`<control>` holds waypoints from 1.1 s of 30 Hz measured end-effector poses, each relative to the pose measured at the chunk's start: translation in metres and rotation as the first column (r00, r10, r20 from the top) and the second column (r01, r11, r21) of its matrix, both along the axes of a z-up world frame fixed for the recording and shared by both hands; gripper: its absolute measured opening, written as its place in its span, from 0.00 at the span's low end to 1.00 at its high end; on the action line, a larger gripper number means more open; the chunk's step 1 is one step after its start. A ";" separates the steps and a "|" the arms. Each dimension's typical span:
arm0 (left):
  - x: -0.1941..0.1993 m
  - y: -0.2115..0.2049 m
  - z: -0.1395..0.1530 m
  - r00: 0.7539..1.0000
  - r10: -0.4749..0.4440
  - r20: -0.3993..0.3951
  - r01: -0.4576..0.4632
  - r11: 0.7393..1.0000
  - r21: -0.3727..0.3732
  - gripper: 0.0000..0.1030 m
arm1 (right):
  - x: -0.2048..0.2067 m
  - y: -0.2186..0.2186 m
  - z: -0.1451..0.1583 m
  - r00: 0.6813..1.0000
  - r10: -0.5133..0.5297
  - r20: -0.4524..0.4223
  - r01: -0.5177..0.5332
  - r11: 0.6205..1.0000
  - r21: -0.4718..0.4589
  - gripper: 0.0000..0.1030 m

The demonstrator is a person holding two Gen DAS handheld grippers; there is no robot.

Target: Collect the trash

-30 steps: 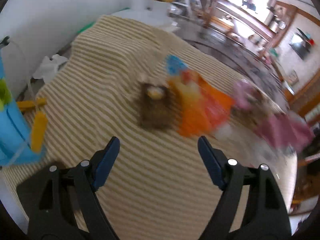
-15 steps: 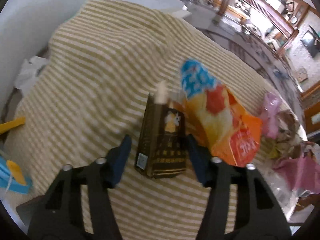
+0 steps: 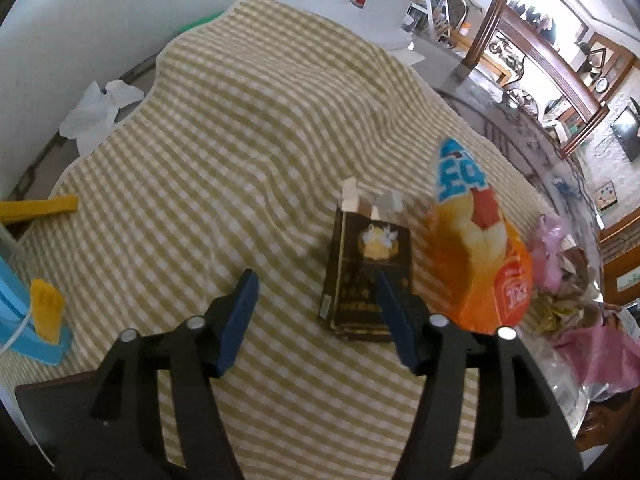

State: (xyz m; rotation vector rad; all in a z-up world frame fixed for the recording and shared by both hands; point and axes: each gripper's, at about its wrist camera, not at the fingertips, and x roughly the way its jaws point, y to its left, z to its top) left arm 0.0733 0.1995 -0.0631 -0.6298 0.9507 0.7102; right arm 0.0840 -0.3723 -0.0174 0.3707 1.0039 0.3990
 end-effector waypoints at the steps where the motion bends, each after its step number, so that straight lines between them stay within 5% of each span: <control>1: 0.004 -0.001 0.001 1.000 -0.011 -0.013 0.012 1.000 0.015 0.63 | 0.000 0.000 0.000 1.000 0.000 -0.003 0.000 1.000 0.001 0.60; 8: 0.029 0.000 -0.005 0.998 -0.041 -0.041 0.042 0.999 0.030 0.69 | 0.001 0.000 -0.001 1.000 0.009 -0.007 -0.009 1.000 0.006 0.60; 15: -0.003 -0.007 -0.016 0.997 -0.007 0.077 0.009 1.000 -0.021 0.71 | 0.001 0.001 -0.003 1.000 0.020 -0.015 -0.019 1.000 0.012 0.60; 18: 0.001 -0.013 -0.016 0.996 -0.054 0.074 0.053 0.998 0.013 0.70 | 0.001 0.002 -0.002 1.000 0.021 -0.014 -0.021 1.000 0.012 0.60; 20: 0.004 -0.018 -0.015 0.993 -0.085 0.086 0.085 0.996 0.005 0.48 | 0.001 0.002 -0.002 1.000 0.020 -0.014 -0.020 1.000 0.013 0.60; 24: 0.018 -0.028 -0.011 0.986 -0.127 0.111 0.129 0.992 -0.016 0.36 | 0.001 0.002 -0.002 1.000 0.024 -0.017 -0.024 1.000 0.013 0.60; 26: 0.021 -0.039 -0.006 0.974 -0.172 0.149 0.178 0.984 -0.026 0.21 | 0.001 0.002 -0.002 1.000 0.026 -0.017 -0.026 1.000 0.014 0.60; 30: 0.031 -0.080 0.002 0.921 -0.348 0.178 0.355 0.935 -0.010 0.21 | 0.001 0.005 -0.004 0.999 0.035 -0.030 -0.034 0.999 0.010 0.60; 33: 0.032 -0.117 0.002 0.858 -0.480 0.181 0.488 0.873 0.001 0.21 | 0.001 0.006 -0.003 0.999 0.037 -0.029 -0.037 0.999 0.007 0.60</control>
